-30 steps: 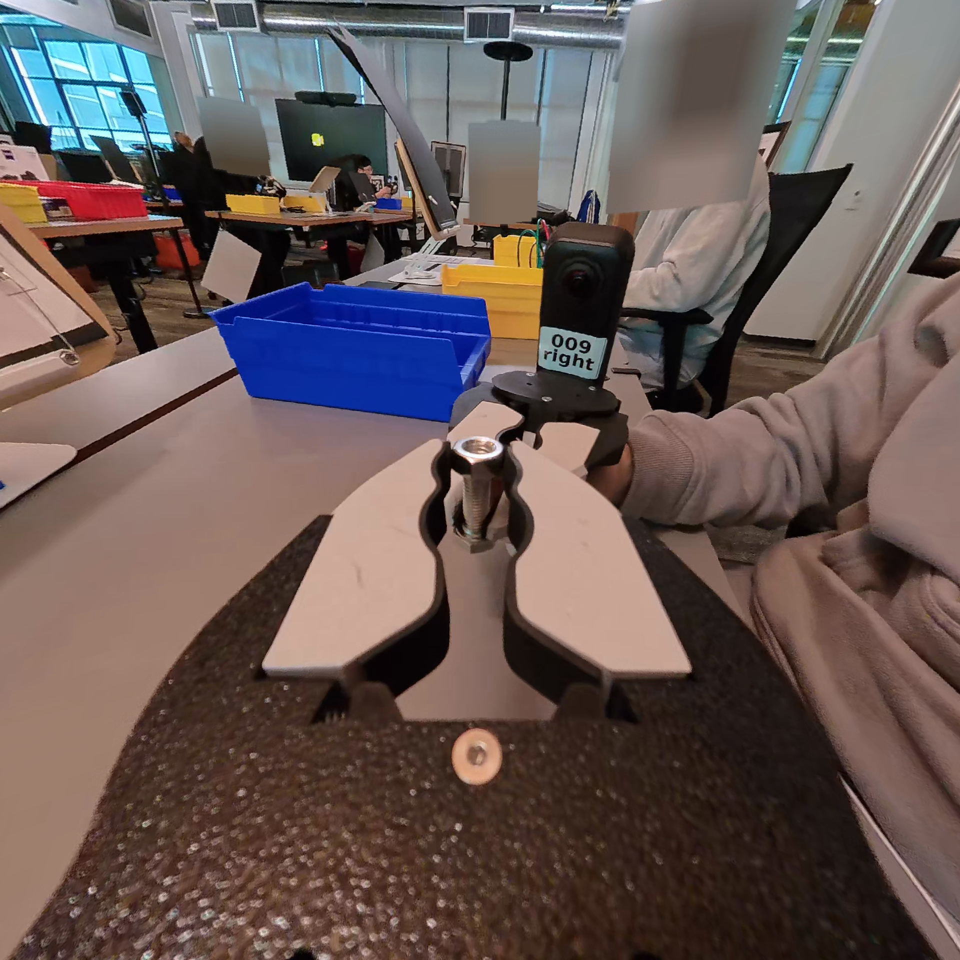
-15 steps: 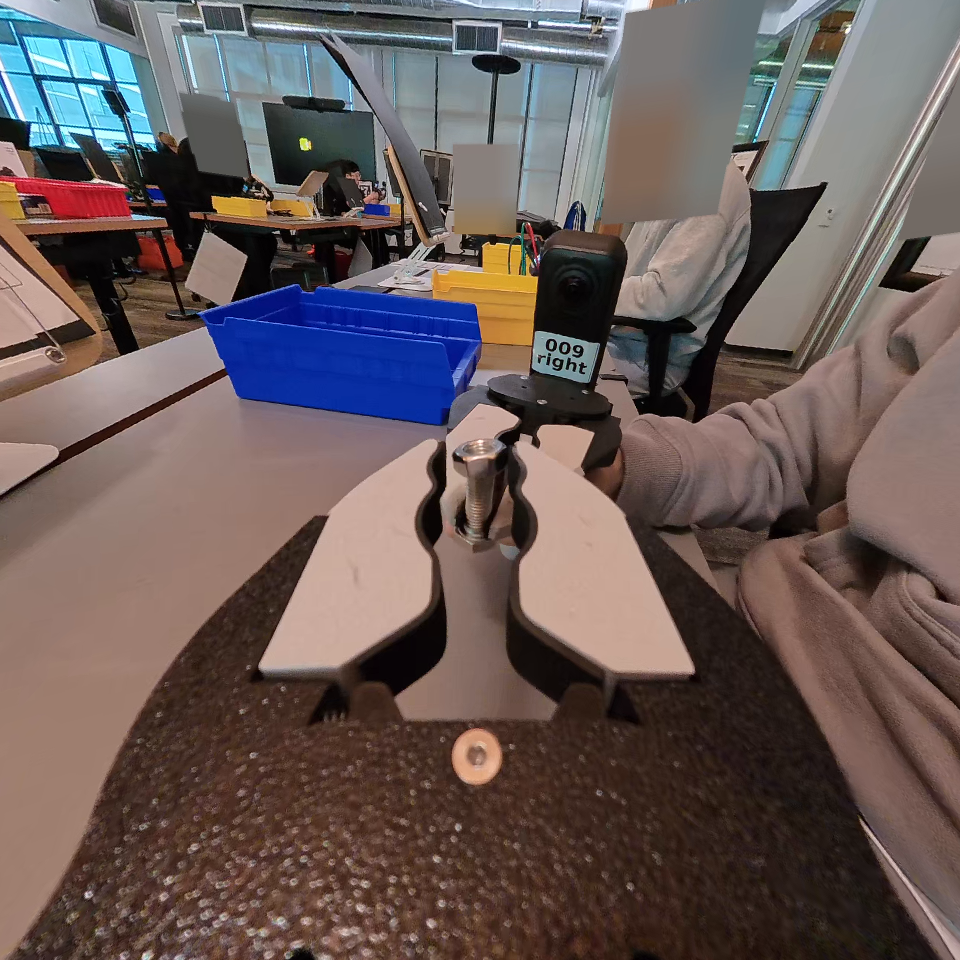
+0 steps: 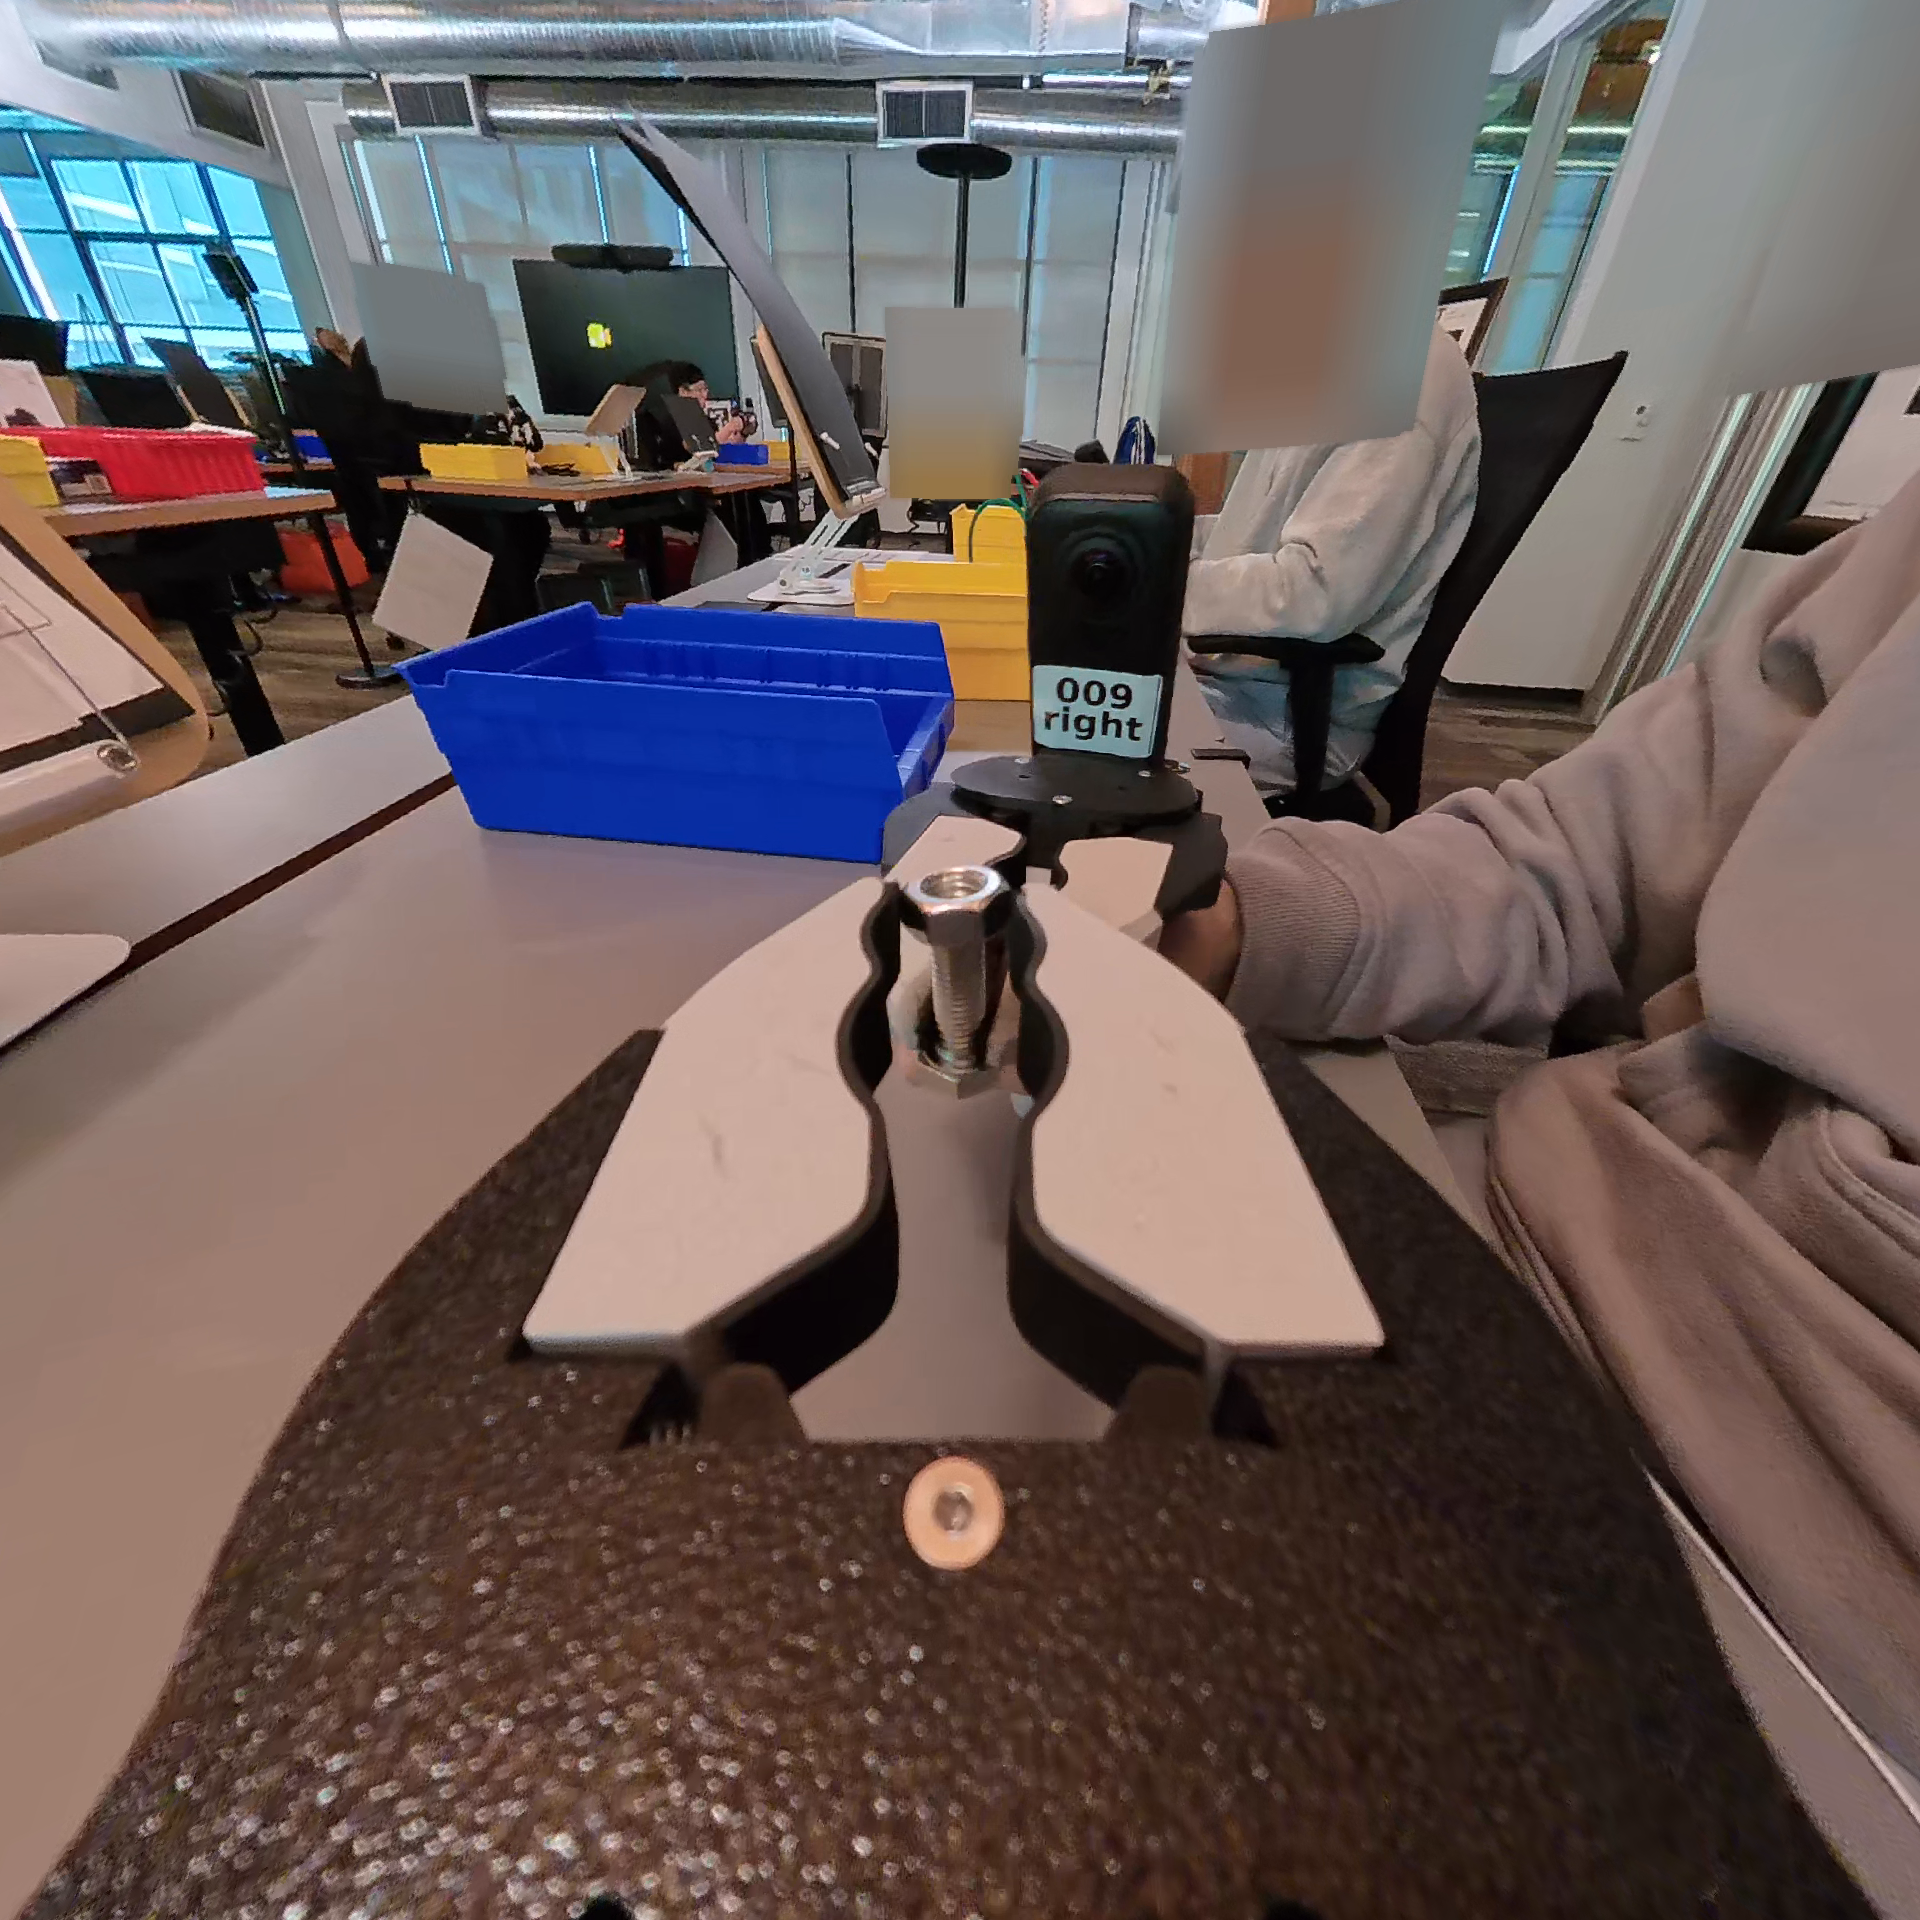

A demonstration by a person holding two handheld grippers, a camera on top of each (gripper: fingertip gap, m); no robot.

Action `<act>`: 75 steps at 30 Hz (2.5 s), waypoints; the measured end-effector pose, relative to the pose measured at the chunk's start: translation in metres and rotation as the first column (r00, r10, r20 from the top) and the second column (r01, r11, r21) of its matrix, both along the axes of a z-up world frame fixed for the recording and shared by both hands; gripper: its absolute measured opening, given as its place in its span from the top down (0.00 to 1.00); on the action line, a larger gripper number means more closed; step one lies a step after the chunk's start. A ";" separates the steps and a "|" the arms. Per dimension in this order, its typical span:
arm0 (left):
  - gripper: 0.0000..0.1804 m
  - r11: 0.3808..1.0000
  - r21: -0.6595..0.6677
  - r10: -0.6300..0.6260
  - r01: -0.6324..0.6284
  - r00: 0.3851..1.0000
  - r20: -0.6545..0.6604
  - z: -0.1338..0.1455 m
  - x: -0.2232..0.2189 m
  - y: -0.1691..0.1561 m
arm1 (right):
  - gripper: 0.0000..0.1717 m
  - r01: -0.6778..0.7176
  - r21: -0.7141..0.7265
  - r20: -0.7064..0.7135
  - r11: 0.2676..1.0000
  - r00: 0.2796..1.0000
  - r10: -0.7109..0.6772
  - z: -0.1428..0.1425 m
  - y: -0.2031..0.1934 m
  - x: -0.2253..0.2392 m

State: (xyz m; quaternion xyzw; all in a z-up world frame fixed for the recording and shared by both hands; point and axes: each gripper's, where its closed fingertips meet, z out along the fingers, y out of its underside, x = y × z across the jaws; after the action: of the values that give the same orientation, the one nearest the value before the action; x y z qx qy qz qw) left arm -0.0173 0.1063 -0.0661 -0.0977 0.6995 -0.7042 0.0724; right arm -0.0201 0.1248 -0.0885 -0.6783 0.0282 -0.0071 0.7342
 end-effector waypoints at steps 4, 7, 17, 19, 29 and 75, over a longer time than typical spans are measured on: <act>0.90 1.000 -0.001 -0.003 0.003 1.000 0.022 0.000 0.000 0.000 | 0.95 -0.009 0.001 -0.012 1.000 1.000 0.009 0.000 0.000 -0.001; 0.90 1.000 -0.003 0.001 0.000 1.000 0.031 -0.001 0.000 0.000 | 0.95 -0.009 -0.004 -0.015 1.000 1.000 0.009 -0.001 0.000 0.000; 0.90 0.998 0.043 0.035 -0.039 0.996 0.084 -0.004 0.003 0.001 | 0.95 -0.016 -0.017 -0.051 1.000 0.999 0.015 -0.004 0.001 0.001; 0.90 0.999 0.030 0.036 -0.039 0.996 0.081 -0.003 0.003 0.001 | 0.95 -0.021 -0.012 -0.062 1.000 0.998 0.020 -0.004 0.000 0.001; 0.90 0.993 -0.109 0.052 -0.046 0.997 0.053 -0.001 0.006 -0.001 | 0.95 -0.019 0.003 -0.077 1.000 0.997 0.020 -0.002 -0.001 0.003; 0.85 0.998 -0.049 0.032 -0.033 0.999 -0.023 -0.002 0.005 0.001 | 0.95 0.046 -0.050 0.025 0.998 0.999 -0.045 -0.007 0.000 0.007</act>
State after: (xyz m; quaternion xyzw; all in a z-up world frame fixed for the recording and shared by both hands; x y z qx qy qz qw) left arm -0.0123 0.1077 -0.0686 -0.1185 0.6809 -0.7190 0.0737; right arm -0.0135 0.1252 -0.0960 -0.6958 0.0346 -0.0326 0.7166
